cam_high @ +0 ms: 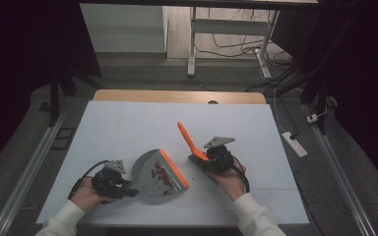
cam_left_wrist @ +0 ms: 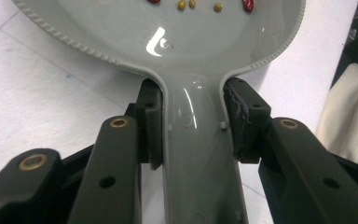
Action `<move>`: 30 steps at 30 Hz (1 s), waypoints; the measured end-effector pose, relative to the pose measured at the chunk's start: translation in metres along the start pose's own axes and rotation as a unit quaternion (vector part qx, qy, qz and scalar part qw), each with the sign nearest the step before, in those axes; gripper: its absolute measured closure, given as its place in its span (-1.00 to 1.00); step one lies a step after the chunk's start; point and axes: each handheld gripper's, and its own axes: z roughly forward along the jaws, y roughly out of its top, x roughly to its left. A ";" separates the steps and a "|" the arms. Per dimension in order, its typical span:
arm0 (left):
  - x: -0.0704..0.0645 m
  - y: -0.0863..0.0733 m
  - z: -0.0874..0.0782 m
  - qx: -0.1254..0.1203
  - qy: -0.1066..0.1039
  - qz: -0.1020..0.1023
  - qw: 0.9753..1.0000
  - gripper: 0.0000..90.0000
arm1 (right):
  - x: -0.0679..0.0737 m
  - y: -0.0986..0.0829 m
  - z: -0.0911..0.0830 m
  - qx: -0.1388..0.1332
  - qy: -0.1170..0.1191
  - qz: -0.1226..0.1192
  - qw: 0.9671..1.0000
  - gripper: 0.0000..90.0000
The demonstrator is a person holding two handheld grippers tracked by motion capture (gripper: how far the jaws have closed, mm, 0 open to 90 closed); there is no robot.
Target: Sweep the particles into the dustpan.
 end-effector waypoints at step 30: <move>-0.002 0.000 0.004 -0.014 0.002 -0.004 1.000 0.36 | 0.032 -0.001 -0.015 -0.057 0.070 0.003 0.996 0.55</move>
